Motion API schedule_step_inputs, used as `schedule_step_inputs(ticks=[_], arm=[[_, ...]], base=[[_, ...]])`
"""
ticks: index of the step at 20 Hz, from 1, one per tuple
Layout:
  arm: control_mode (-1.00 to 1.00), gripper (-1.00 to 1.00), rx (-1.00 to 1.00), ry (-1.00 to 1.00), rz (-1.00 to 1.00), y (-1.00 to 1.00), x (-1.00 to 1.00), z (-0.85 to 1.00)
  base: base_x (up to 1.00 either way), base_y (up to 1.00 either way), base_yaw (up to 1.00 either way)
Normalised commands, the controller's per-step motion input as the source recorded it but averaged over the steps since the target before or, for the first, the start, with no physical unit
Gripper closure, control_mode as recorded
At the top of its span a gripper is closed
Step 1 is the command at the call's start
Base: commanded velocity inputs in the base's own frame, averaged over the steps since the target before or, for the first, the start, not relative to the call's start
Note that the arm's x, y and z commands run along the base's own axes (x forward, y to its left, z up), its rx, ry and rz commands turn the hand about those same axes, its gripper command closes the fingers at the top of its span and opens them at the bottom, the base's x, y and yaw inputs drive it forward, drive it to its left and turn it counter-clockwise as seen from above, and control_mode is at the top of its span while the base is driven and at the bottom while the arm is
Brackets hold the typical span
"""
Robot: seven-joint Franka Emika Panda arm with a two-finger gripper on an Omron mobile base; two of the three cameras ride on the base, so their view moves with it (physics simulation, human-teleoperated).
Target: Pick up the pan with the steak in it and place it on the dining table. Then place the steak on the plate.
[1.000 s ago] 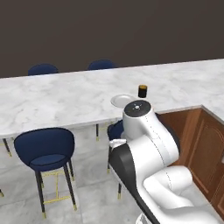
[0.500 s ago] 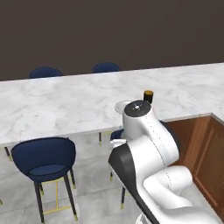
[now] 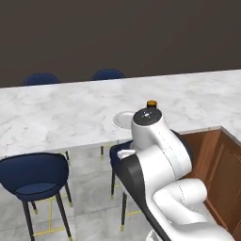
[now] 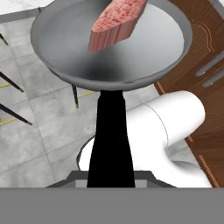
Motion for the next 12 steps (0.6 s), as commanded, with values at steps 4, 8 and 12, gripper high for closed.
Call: schedule_step_inputs(ticks=[4, 8, 12], arm=[[1.00, 1.00, 0.00, 0.00, 0.00, 0.00, 0.00, 0.00], [1.00, 1.00, 0.00, 0.00, 0.00, 0.00, 0.00, 0.00], [1.00, 1.00, 0.00, 0.00, 0.00, 0.00, 0.00, 0.00]], base=[[0.12, -0.47, 0.02], [0.22, -0.44, 0.04], [0.19, -0.57, 0.02]])
